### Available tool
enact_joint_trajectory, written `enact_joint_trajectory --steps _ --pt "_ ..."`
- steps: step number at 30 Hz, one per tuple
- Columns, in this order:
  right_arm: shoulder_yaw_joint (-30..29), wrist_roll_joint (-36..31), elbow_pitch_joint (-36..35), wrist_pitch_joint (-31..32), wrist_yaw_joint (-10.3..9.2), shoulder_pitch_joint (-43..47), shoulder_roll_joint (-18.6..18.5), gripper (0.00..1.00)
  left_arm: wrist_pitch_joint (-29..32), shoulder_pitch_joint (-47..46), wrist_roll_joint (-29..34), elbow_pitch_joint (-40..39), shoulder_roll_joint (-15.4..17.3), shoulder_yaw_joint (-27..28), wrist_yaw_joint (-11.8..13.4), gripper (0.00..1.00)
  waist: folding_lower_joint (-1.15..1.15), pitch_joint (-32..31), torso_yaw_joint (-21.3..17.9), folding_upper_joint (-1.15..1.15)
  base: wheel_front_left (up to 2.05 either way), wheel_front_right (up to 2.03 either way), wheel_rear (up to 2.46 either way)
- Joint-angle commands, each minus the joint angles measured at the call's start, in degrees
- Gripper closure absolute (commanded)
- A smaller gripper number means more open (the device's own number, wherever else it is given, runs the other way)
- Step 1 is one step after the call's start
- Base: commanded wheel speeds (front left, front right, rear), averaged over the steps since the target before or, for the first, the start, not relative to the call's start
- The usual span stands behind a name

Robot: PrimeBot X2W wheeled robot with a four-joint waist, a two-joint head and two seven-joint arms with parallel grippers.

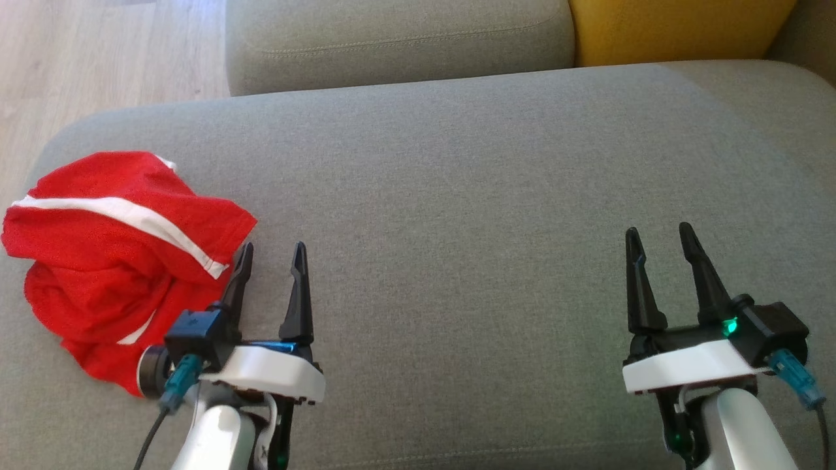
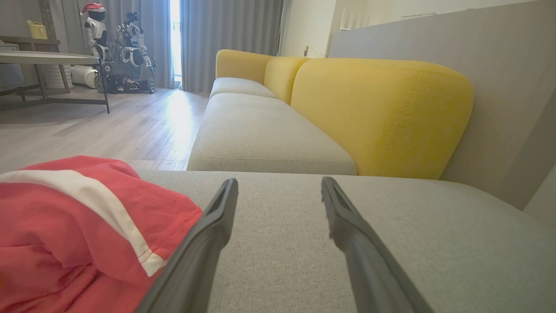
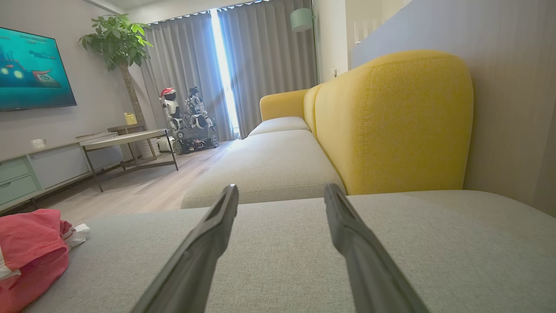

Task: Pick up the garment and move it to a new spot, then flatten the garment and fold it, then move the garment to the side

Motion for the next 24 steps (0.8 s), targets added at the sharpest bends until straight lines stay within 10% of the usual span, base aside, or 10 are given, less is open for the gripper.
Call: enact_joint_trajectory --steps 1,13,24 --pt "1.34 -0.43 -1.48 -0.62 0.22 -3.05 -0.42 0.00 -0.45 -2.19 -0.07 -1.50 -0.10 1.42 0.18 0.00 0.00 0.01 0.01 0.00 0.00 0.00 0.00" --pt "2.14 -1.18 -1.86 -0.62 0.22 -2.50 -0.42 0.00 -0.45 -2.73 0.26 -1.88 -0.11 1.18 0.28 0.00 0.00 0.43 2.86 0.00 0.00 0.00 0.00" --pt "4.37 -1.73 -2.17 -0.41 0.22 -2.00 -0.42 0.00 -0.45 -3.06 0.74 -2.82 -0.11 1.80 0.79 0.00 0.00 1.26 13.06 0.00 0.00 0.00 0.00"
